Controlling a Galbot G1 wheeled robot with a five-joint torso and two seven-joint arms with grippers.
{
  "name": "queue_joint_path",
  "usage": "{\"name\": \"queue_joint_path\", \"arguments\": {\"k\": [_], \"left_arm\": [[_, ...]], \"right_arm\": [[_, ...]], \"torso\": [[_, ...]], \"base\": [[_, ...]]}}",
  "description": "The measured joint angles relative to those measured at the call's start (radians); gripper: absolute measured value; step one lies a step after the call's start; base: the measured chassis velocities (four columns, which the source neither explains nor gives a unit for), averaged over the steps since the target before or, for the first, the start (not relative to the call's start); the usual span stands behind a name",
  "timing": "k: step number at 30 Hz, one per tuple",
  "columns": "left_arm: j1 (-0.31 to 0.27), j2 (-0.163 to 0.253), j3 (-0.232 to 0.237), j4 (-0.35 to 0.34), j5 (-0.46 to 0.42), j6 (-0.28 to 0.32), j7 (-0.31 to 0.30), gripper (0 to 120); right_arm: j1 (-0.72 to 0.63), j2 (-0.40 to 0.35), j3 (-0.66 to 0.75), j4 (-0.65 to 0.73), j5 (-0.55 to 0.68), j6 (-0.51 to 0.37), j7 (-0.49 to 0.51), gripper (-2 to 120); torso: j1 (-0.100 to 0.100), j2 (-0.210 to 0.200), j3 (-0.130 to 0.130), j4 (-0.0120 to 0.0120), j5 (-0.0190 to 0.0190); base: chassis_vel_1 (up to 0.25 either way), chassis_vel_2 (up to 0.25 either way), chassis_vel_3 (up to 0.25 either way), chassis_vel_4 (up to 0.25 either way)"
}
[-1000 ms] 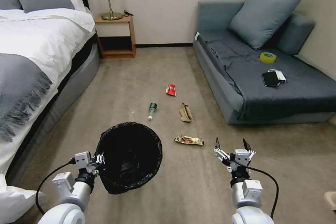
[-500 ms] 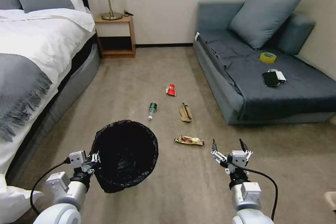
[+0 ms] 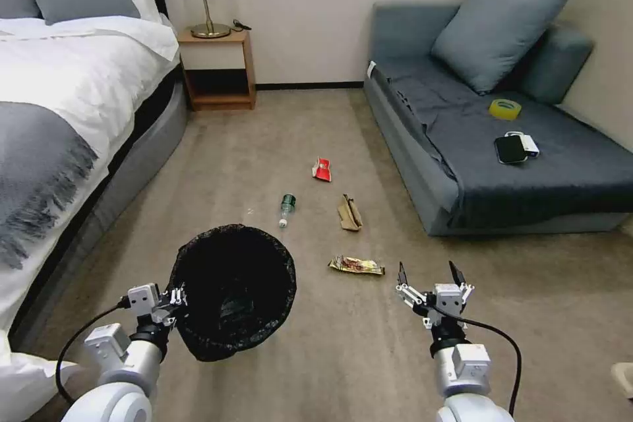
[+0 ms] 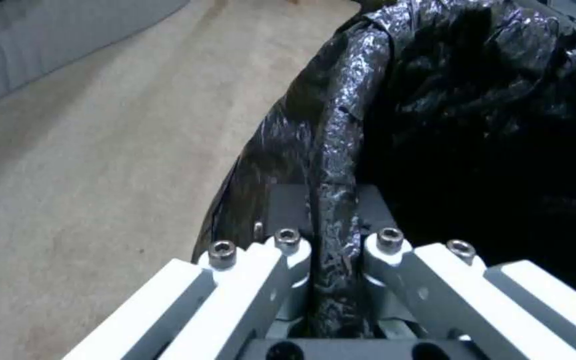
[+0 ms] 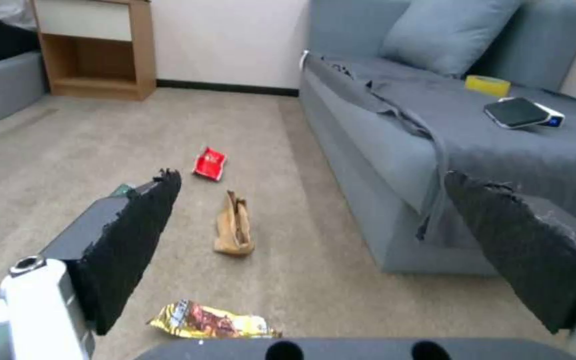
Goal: Pick up the trash bin, then pick up the garbage on the floor and place it into the trash bin.
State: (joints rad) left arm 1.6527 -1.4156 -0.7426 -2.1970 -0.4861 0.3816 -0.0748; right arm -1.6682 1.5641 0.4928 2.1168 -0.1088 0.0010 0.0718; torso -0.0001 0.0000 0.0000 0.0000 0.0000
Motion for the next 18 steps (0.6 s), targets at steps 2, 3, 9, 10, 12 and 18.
{"name": "queue_joint_path", "arguments": {"k": [2,3,9,10,12,18], "left_arm": [[0.001,-0.002,-0.002,0.0,0.001,-0.001,0.0,4],[0.001,-0.003,-0.003,0.0,0.001,-0.002,0.0,4],[0.003,-0.005,-0.004,0.0,0.003,-0.004,0.0,4],[0.003,-0.006,-0.005,0.0,0.004,-0.005,0.0,4],[0.004,-0.007,-0.005,0.0,0.004,-0.005,0.0,4],[0.004,-0.008,-0.005,0.0,0.005,-0.006,0.0,4]], "right_arm": [[0.001,-0.002,-0.001,-0.002,0.001,0.002,0.0,100],[0.002,-0.003,-0.001,-0.004,0.001,0.004,0.0,100],[0.004,-0.007,-0.004,-0.01,0.0,0.01,0.001,100],[0.005,-0.007,-0.004,-0.01,0.001,0.01,0.001,100],[0.005,-0.008,-0.006,-0.013,0.001,0.012,0.001,100],[0.007,-0.011,-0.009,-0.02,0.003,0.013,0.001,100]], "torso": [[0.0,0.0,0.0,0.0001,0.0],[0.0,0.0,0.0,0.0,-0.0001],[0.0,0.0,0.0,0.0,0.0],[0.0,0.0,0.0,0.0,0.0],[0.0,0.0,0.0,0.0001,-0.0001],[0.0,0.0,0.0,-0.0001,0.0]], "base": [[-0.144,0.151,0.149,-0.172],[-0.16,0.16,0.163,-0.173],[-0.171,0.157,0.169,-0.169],[-0.136,0.179,0.158,-0.143],[-0.124,0.135,0.138,-0.123],[-0.123,0.12,0.124,-0.124]]}}
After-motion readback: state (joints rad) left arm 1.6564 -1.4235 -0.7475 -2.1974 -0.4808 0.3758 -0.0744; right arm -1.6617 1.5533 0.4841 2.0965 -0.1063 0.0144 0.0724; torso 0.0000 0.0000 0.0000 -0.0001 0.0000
